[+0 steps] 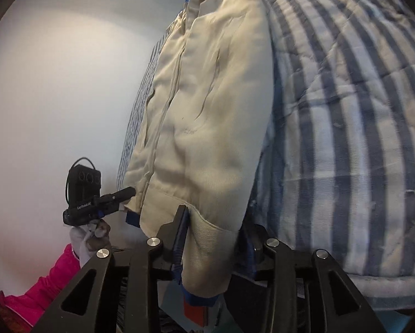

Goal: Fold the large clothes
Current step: 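Lift the hem with both tools and fold it toward the blue collar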

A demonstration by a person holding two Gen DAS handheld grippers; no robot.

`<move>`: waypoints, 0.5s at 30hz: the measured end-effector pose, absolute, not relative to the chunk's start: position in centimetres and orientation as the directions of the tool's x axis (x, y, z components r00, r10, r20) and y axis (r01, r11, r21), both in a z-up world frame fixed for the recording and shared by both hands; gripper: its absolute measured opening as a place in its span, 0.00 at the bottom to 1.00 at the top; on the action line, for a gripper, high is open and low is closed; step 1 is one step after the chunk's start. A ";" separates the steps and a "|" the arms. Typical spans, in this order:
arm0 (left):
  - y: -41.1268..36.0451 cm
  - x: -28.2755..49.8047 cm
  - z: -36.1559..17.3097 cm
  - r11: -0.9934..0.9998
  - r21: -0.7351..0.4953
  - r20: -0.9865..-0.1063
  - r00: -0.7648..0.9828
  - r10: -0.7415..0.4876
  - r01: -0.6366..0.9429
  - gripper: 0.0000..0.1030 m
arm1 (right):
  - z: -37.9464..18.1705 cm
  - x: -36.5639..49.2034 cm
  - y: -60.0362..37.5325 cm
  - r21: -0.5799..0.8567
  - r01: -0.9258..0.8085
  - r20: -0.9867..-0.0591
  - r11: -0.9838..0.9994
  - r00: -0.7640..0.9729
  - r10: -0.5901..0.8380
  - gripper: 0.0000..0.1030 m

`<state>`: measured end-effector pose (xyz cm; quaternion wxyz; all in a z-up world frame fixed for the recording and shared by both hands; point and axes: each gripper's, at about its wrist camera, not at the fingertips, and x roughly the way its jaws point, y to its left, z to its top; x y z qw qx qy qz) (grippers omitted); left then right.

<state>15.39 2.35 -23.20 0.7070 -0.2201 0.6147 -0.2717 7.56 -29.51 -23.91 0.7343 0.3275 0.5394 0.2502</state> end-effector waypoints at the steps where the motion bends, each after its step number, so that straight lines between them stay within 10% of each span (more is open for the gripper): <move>1: 2.1 15.4 -22.7 0.756 -0.641 -0.749 0.103 -0.654 0.132 0.21 | -23.8 7.7 -29.3 0.752 -0.025 -0.625 0.658 0.290 0.725 0.32; 15: 1.0 19.9 -14.9 0.674 -0.715 -0.621 0.274 -0.734 0.186 0.15 | -17.4 10.7 -31.1 0.808 -0.092 -0.472 0.582 0.490 0.733 0.15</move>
